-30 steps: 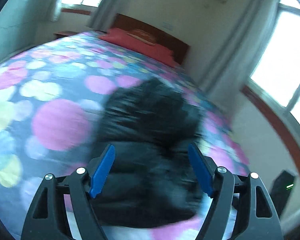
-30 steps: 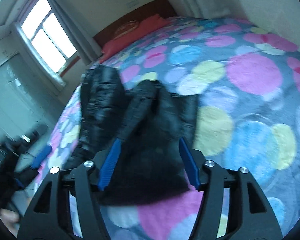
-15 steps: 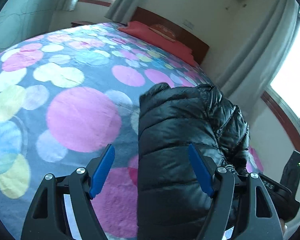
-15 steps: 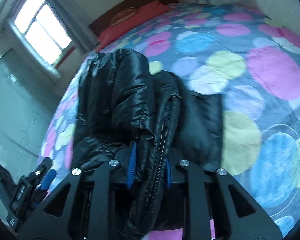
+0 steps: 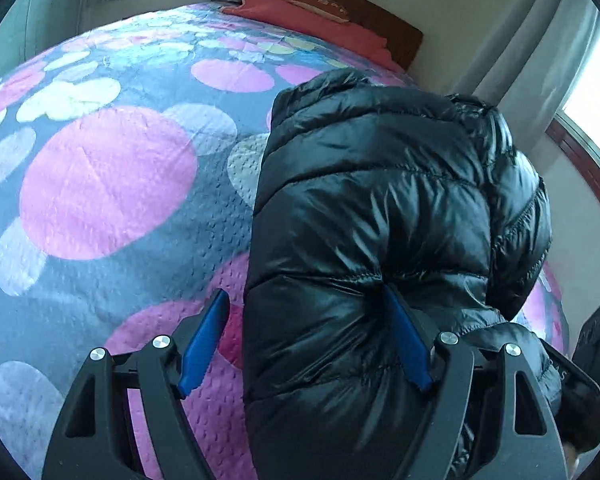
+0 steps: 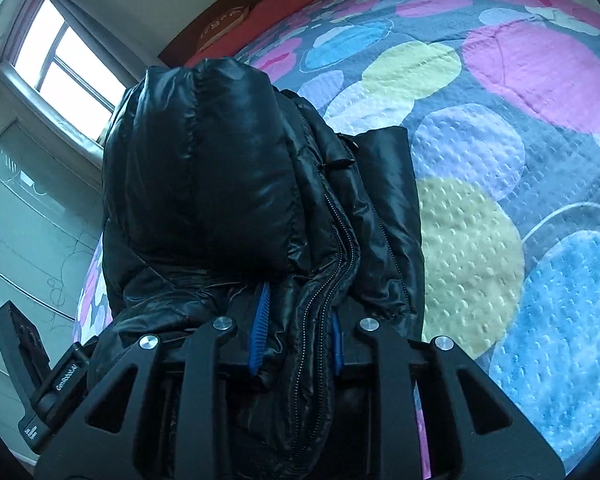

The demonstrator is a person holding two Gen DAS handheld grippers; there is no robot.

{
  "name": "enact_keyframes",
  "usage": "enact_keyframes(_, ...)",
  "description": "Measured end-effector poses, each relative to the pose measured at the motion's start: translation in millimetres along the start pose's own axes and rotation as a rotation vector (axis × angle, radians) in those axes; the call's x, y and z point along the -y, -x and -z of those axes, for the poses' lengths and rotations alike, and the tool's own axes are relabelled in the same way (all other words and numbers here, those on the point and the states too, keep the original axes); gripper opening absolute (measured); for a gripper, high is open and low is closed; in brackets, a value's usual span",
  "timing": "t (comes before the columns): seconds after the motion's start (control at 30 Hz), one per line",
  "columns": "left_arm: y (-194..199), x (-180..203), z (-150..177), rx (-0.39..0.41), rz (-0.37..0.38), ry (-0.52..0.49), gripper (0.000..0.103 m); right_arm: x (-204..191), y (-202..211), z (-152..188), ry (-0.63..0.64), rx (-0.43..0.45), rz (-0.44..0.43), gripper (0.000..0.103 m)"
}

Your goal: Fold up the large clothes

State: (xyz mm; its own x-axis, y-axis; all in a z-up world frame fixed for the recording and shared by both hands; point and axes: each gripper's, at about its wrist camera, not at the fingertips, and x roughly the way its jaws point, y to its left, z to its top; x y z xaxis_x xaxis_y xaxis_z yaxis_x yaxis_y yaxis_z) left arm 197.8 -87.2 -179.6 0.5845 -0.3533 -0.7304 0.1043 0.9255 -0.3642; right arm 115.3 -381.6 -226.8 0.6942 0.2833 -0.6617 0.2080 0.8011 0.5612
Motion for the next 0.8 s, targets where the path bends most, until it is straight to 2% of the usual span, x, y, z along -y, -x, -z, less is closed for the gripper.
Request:
enact_keyframes(0.2,11.2,-10.9,-3.4,-0.003,0.07,0.056,0.076,-4.2,14.1,-0.6,-0.002,0.013,-0.013,0.025)
enact_keyframes(0.37,36.5,-22.4,-9.2,0.002,0.118,0.127,0.076,-15.8,44.9,3.8,0.059,0.024,0.029,0.041)
enact_keyframes(0.5,54.1,-29.1,-23.0,0.057,0.132,0.144,0.076,-31.9,79.9,3.7,0.135,0.081,0.083,0.04)
enact_keyframes(0.6,58.9,-27.8,-39.1,0.087,0.138,0.138,0.076,-48.9,100.1,-2.4,0.171,0.125,0.052,0.039)
enact_keyframes(0.8,48.7,-16.6,-66.3,0.116,0.153,0.179,0.076,-85.0,86.8,-43.3,0.245,0.17,0.008,0.034)
